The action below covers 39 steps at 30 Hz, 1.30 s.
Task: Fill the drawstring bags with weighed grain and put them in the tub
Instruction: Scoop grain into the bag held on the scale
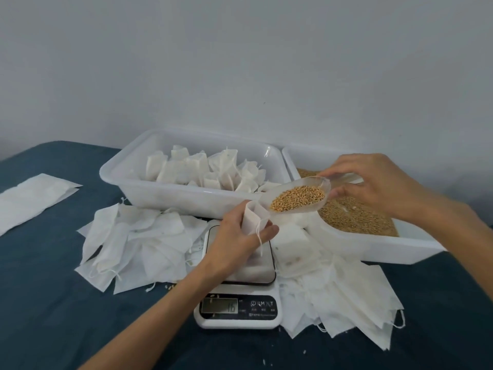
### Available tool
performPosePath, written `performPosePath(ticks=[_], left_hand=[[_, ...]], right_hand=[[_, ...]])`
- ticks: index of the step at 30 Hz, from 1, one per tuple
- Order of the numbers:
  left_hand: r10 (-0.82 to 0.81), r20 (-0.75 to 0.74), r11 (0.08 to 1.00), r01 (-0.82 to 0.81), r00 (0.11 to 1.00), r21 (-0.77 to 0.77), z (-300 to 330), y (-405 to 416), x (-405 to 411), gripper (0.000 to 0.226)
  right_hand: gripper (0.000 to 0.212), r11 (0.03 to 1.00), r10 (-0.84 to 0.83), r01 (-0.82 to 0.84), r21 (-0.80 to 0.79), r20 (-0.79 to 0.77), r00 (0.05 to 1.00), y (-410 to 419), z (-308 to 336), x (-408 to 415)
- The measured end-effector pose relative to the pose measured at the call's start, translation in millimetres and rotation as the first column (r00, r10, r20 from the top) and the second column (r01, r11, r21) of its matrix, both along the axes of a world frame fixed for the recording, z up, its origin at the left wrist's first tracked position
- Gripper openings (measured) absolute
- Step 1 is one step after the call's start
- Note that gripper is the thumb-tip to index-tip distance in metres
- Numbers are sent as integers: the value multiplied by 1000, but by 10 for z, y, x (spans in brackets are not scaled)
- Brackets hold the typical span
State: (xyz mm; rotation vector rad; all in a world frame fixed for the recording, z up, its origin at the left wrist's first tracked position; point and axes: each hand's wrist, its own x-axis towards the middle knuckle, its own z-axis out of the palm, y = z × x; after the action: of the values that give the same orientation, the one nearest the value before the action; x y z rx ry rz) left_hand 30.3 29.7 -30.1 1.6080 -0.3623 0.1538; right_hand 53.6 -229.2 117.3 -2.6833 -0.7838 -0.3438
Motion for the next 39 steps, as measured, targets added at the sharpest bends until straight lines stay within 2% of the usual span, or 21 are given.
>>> performPosePath(ticks=[7,17,30,39], left_hand=[[-3,3,1000,3,1000,-15,32,-16,-45,27],[-17,43,999,16,999,28,30,-9,-44,29],[-138,-60,986,132,989,-105,57,19,-18,34],[-197,-112,979,190,974,-69,85,106,30,36]], right_hand=[[34,990,49,-34,-135,113,992,71,100,28],[32,982,72,-43,-182,158,985,125,98,12],[31,976,71,-22,-218,220,973,127,102,12],[32,970,66,-8,-242,232,971,179,84,11]])
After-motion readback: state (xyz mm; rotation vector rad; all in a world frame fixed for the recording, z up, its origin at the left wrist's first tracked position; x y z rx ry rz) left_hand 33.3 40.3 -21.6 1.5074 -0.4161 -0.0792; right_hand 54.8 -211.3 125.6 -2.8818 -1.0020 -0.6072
